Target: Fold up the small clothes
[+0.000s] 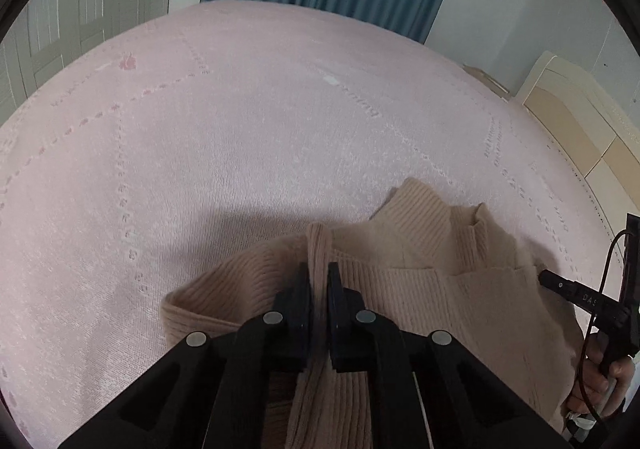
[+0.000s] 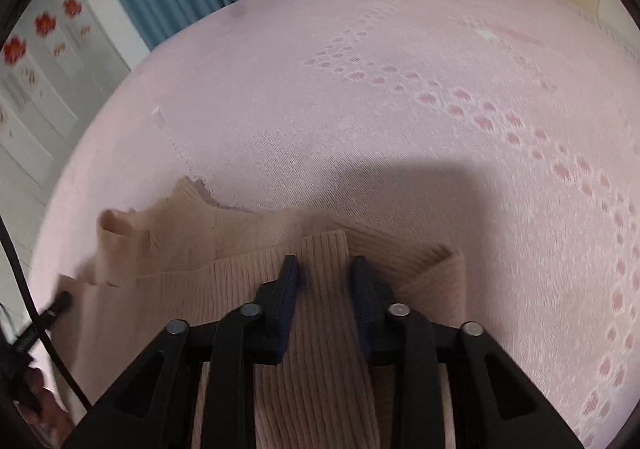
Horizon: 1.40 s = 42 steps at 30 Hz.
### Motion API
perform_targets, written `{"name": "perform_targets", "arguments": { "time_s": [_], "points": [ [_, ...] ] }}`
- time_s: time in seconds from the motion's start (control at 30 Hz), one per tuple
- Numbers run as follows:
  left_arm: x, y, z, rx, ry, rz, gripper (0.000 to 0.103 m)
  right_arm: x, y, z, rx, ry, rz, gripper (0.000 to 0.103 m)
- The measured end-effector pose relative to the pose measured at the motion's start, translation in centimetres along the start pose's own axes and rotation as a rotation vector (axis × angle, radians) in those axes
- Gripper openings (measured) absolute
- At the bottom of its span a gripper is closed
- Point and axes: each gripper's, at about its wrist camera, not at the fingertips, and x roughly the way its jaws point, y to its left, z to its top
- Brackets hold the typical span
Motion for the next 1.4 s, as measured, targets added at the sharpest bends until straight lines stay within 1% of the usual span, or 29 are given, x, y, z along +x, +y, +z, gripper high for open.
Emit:
{"name": "perform_targets", "arguments": {
  "time_s": [0.07,0.13,0.2,0.23,0.27,0.33,0.4,0.43,0.47,0.5,0.53,0.6,0.63,0.67,0.73,0.77,0.8,0.83,0.87,0.93,1.0,1.03,1.07,1.1,1.17,1.2,1.27,1.33,1.4],
  "points": [
    [-0.6,-0.1,0.2,0.013,-0.031,0.012,0.007,-0.6,0.6,-0.3,-0.037,-0.043,0.002,0.008],
    [-1.0,-0.1,0.7,0.01,-0.053,0.001,0.007,-2.1,0.9,-0.2,-0.049,-0.111,0.04,0.008],
    [-1.1,0.3,0.9,-0.006,-0.053,-0.006,0.007,-3.3,0.8,0.1,-0.036,-0.161,0.084,0.008],
    [-0.9,0.4,0.9,-0.009,-0.043,0.002,0.007,-3.5,0.7,0.3,-0.025,-0.172,0.089,0.008],
    [-0.4,0.5,0.8,-0.012,-0.023,0.019,0.007,-3.2,0.4,0.4,-0.012,-0.167,0.08,0.008],
    [0.9,0.4,0.6,-0.02,0.023,0.036,0.007,-0.8,-0.1,0.5,0.015,-0.082,0.023,0.008],
    [1.8,0.4,0.5,-0.021,0.057,0.052,0.007,1.0,-0.4,0.2,0.051,-0.019,0.015,0.009],
    [1.9,0.4,0.5,-0.025,0.061,0.052,0.007,0.7,-0.4,0.2,0.056,-0.038,0.018,0.009],
    [1.8,0.5,0.5,-0.028,0.062,0.052,0.01,0.5,-0.2,0.3,0.05,-0.043,0.014,0.011],
    [1.8,0.5,0.6,-0.033,0.063,0.045,0.01,0.4,0.0,0.4,0.04,-0.046,0.011,0.014],
    [1.7,0.6,0.7,-0.044,0.068,0.031,0.011,0.2,0.2,0.4,0.029,-0.052,0.004,0.015],
    [1.5,0.9,0.8,-0.07,0.076,0.005,0.018,-0.2,0.6,0.1,0.016,-0.061,-0.011,0.019],
    [1.3,1.2,0.8,-0.086,0.08,-0.014,0.019,-0.6,0.8,0.0,0.012,-0.069,-0.017,0.019],
    [1.0,1.4,0.8,-0.099,0.081,-0.027,0.019,-1.2,1.1,-0.2,0.007,-0.09,-0.016,0.019],
    [0.6,1.7,0.7,-0.115,0.076,-0.048,0.024,-3.2,2.0,-0.9,-0.013,-0.146,0.005,0.02],
    [0.2,1.9,0.6,-0.123,0.071,-0.062,0.034,-3.9,2.2,-1.2,-0.028,-0.164,0.019,0.02],
    [-0.3,2.1,0.4,-0.133,0.057,-0.076,0.043,-4.9,3.2,-1.9,-0.057,-0.186,0.044,0.024],
    [-0.8,2.3,0.2,-0.138,0.044,-0.076,0.047,-5.6,4.2,-2.7,-0.09,-0.193,0.069,0.028],
    [-1.4,2.4,0.1,-0.14,0.025,-0.072,0.052,-5.9,5.2,-3.2,-0.116,-0.187,0.081,0.034],
    [-2.5,2.6,-0.1,-0.128,-0.006,-0.057,0.055,-6.0,8.1,-4.7,-0.187,-0.137,0.101,0.035],
    [-3.4,2.8,-0.3,-0.114,-0.03,-0.042,0.063,-5.2,10.4,-5.9,-0.223,-0.088,0.114,0.035],
    [-3.7,3.0,-0.5,-0.112,-0.044,-0.023,0.063,-4.6,11.4,-6.4,-0.239,-0.063,0.113,0.035],
    [-3.8,3.4,-0.3,-0.112,-0.05,0.007,0.064,-4.1,12.1,-6.7,-0.246,-0.048,0.095,0.035],
    [-3.9,3.7,-0.4,-0.116,-0.052,0.032,0.064,-3.2,12.9,-6.9,-0.247,-0.032,0.054,0.035],
    [-3.6,4.5,-0.6,-0.122,-0.039,0.035,0.064,-1.9,13.6,-6.5,-0.234,-0.041,0.017,0.035],
    [-3.5,4.9,-0.4,-0.134,-0.027,0.031,0.064,-1.2,13.8,-6.0,-0.219,-0.031,0.005,0.035],
    [-3.2,5.8,-0.3,-0.159,-0.012,-0.003,0.064,0.2,13.9,-4.9,-0.181,0.018,-0.01,0.035],
    [-2.9,6.4,-0.1,-0.162,0.002,-0.009,0.064,0.8,13.9,-4.0,-0.158,0.024,-0.017,0.035],
    [-2.8,6.8,0.2,-0.164,-0.002,-0.013,0.064,1.5,14.1,-3.5,-0.155,0.039,-0.027,0.036]
  ]
}}
